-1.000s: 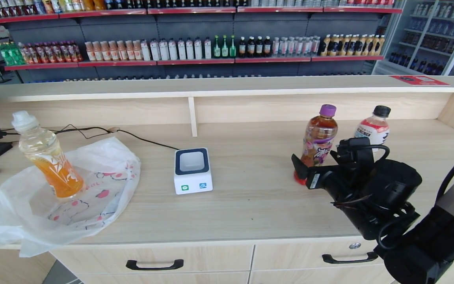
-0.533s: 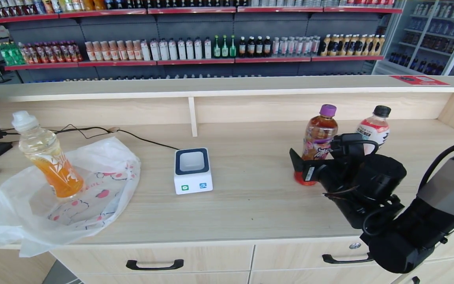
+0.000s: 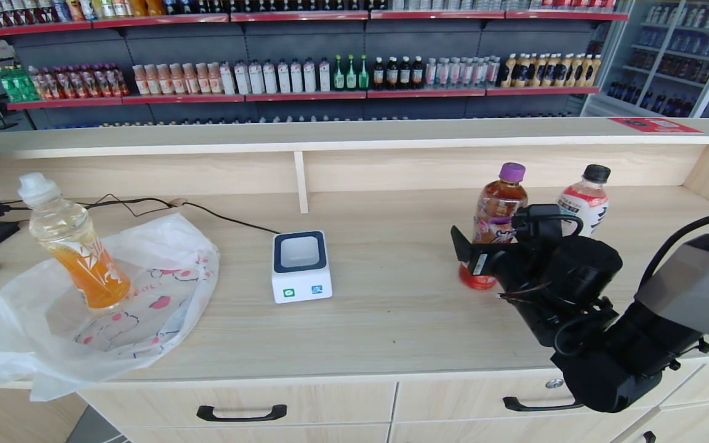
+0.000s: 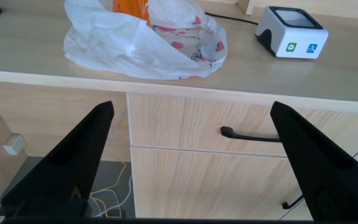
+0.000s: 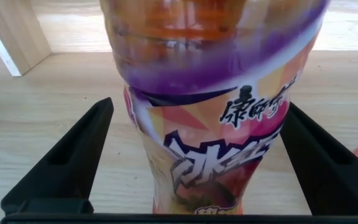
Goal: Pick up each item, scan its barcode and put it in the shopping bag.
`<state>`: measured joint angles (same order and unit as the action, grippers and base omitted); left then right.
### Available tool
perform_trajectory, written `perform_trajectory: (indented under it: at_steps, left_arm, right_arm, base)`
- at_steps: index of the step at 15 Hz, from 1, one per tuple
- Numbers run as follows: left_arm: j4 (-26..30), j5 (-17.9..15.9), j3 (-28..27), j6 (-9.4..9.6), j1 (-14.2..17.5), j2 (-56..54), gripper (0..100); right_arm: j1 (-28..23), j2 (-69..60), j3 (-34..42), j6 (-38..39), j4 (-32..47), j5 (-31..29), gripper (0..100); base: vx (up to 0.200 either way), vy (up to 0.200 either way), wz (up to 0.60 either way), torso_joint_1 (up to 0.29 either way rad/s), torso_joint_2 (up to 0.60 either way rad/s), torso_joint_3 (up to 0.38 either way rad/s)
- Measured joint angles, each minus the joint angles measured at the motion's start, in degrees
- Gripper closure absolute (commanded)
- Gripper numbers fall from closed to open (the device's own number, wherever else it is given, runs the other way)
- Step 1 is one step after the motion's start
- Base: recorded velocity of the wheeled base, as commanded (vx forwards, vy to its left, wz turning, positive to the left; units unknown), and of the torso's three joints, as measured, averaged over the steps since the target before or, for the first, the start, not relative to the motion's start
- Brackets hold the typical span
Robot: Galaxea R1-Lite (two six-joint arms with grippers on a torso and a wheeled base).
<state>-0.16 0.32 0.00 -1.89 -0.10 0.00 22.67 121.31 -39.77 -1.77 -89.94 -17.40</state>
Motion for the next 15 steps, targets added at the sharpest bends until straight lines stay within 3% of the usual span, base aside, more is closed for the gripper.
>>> perform_trajectory:
  at_steps: [6,7,15]
  left_arm:
    - [0.0,0.0,0.0,-0.02,0.0,0.0,0]
    - [-0.1,0.0,0.0,-0.02,0.0,0.0,0]
    - [-0.1,0.0,0.0,0.00,0.0,0.0,0]
  right_arm:
    - [-0.1,0.7,-1.3,0.1,0.0,0.0,0]
    - [-0.1,0.7,-1.3,0.1,0.0,0.0,100]
    - [-0.1,0.5,-1.4,0.1,0.1,0.0,100]
  base:
    - [0.000,0.000,0.00,0.000,0.00,0.000]
    - [0.000,0.000,0.00,0.000,0.00,0.000]
    - [0.000,0.000,0.00,0.000,0.00,0.000]
